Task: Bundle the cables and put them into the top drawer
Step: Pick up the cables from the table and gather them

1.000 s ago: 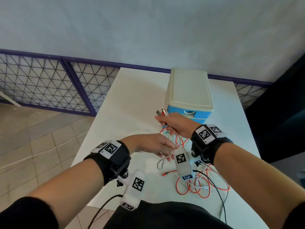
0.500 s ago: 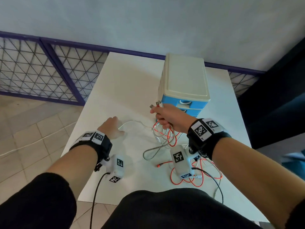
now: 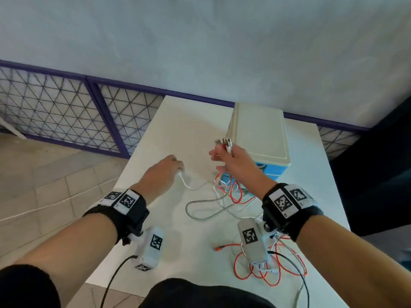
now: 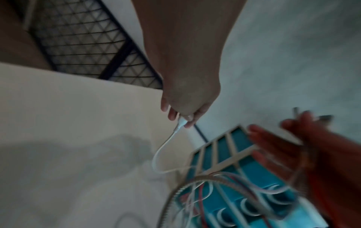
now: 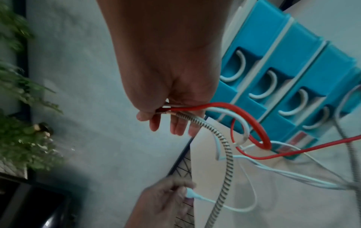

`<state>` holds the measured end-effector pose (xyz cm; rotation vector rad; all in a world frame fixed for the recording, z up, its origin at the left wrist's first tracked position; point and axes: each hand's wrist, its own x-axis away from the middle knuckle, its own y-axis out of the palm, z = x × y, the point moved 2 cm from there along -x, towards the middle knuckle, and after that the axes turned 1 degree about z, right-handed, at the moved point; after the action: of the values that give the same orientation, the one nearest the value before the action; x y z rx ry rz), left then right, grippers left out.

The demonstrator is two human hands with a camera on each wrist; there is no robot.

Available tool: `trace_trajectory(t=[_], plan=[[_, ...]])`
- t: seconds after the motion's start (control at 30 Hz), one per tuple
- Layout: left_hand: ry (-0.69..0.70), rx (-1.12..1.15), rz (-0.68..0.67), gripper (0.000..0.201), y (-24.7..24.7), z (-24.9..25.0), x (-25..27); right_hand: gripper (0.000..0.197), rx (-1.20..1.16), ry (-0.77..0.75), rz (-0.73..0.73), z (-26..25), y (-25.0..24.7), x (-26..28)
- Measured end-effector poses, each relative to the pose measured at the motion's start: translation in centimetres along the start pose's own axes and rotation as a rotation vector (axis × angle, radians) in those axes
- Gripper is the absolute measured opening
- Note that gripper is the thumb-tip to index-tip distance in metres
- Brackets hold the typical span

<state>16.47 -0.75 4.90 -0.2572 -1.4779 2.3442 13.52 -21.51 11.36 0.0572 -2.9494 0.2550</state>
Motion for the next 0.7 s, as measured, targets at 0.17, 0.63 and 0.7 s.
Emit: trace_trajectory(t=[0.17, 0.63, 0.7], plan=[[0.071, 0.502, 0.230, 0.025, -7.8, 7.1, -0.8, 0.021, -0.177, -0.115, 0.010, -2.3, 0.1, -0.8], [0.065, 0.666, 0.132, 0.046, -2.5, 12.6, 0.6, 0.028, -0.478, -0.146, 0.126, -4.3, -2.0, 2.1], [0.199, 0.496, 0.057, 0.055, -0.1, 12.2, 2.0, 0.026, -0.534, -0.150, 0.135, -4.9, -2.4, 2.3]])
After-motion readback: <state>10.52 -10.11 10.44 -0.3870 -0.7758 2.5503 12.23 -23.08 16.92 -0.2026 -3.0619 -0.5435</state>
